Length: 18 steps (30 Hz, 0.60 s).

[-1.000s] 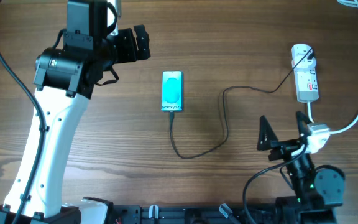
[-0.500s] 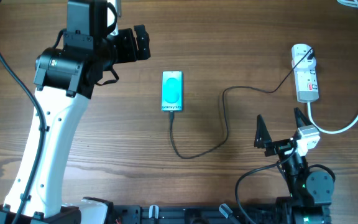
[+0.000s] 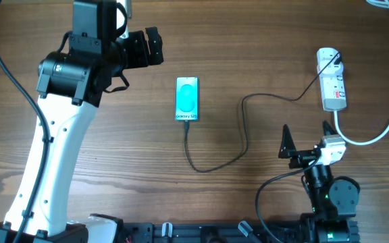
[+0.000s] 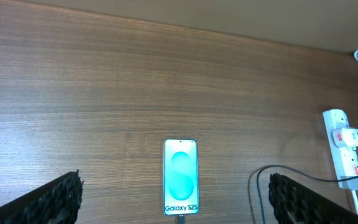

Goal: Plug charger to phone and switch on socket

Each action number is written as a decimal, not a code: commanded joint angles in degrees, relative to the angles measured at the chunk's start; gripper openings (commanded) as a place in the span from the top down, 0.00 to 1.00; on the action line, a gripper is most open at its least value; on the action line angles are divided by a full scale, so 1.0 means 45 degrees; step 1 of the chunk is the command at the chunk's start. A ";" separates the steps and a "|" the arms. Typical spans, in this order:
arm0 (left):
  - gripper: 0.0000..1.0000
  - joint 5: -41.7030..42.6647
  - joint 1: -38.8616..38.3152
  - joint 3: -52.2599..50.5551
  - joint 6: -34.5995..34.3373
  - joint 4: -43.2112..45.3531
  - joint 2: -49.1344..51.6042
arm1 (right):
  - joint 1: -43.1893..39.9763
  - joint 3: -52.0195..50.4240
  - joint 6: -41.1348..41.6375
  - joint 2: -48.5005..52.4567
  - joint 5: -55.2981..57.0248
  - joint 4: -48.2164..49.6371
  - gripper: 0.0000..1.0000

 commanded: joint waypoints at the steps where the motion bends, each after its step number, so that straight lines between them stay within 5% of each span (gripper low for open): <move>1: 0.00 -0.0078 0.0044 -0.0102 -0.0019 0.0029 0.0034 | -0.0481 -0.0029 -0.0005 -0.0185 0.0253 0.0005 0.00; 18: 0.00 -0.0078 0.0044 -0.0102 -0.0019 0.0029 0.0034 | -0.0486 -0.0029 -0.0699 -0.0185 0.0257 0.0019 0.00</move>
